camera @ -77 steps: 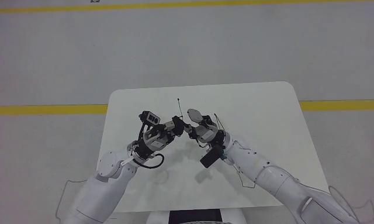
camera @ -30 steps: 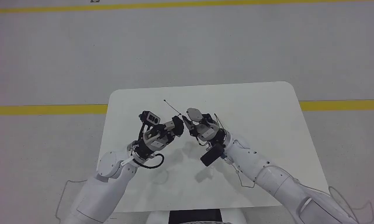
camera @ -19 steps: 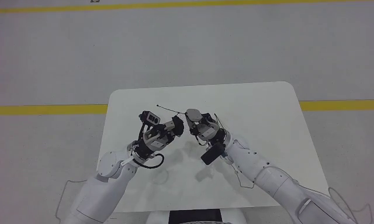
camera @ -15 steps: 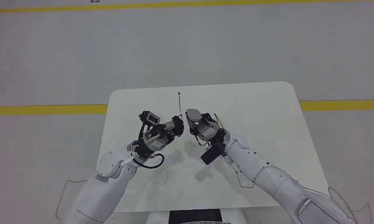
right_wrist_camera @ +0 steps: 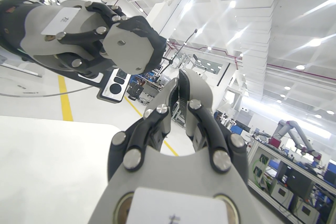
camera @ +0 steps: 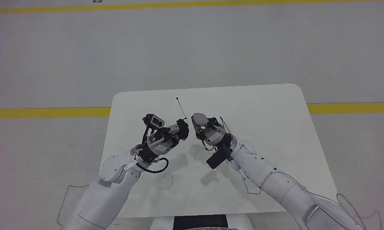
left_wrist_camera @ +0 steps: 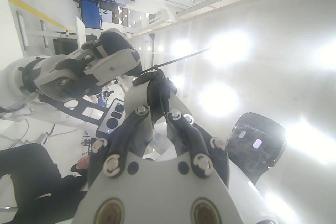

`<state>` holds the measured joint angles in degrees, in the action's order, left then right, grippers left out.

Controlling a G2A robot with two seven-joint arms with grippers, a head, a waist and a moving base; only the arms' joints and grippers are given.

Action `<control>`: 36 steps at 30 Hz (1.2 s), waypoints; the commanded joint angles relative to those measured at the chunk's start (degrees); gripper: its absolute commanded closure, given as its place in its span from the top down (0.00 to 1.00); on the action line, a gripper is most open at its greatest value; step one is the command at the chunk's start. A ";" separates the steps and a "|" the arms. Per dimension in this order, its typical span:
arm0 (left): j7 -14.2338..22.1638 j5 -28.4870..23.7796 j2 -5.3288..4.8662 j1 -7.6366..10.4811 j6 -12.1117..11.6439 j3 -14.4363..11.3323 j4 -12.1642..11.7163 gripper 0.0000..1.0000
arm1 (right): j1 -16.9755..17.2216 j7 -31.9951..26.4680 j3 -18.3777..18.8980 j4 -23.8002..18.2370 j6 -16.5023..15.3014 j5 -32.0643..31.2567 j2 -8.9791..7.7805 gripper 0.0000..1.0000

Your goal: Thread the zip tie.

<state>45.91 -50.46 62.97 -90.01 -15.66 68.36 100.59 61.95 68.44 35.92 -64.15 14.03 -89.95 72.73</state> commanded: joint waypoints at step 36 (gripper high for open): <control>0.00 0.00 0.00 0.00 0.00 0.00 0.00 0.00 | -0.35 0.12 0.67 -0.70 -0.28 0.00 1.35 0.36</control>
<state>45.91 -50.46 62.97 -90.01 -15.66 68.36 100.59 61.57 68.45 36.50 -64.86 13.97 -89.95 74.03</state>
